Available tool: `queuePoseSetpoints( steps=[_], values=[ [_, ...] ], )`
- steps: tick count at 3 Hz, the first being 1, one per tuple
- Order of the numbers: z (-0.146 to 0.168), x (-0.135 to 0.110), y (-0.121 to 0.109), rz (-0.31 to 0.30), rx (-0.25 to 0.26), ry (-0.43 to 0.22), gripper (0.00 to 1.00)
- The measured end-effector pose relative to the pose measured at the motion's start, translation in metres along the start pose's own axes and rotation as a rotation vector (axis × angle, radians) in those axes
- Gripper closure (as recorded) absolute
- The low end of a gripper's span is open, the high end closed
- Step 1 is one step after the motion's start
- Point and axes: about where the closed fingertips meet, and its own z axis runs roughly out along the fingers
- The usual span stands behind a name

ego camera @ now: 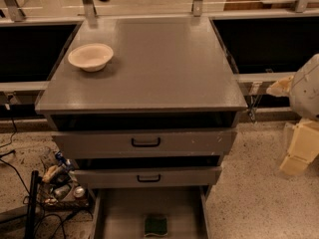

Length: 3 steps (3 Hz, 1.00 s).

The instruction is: Pick sponge from bottom drawer and place on counter

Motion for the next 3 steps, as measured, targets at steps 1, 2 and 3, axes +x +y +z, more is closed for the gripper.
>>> queuePoseSetpoints(
  steps=[1, 2, 3],
  values=[
    [0.027, 0.012, 0.015, -0.006, -0.062, -0.005, 0.0],
    [0.027, 0.012, 0.015, -0.006, -0.061, -0.005, 0.0],
    [0.05, 0.014, 0.017, -0.009, -0.07, -0.014, 0.0]
  ],
)
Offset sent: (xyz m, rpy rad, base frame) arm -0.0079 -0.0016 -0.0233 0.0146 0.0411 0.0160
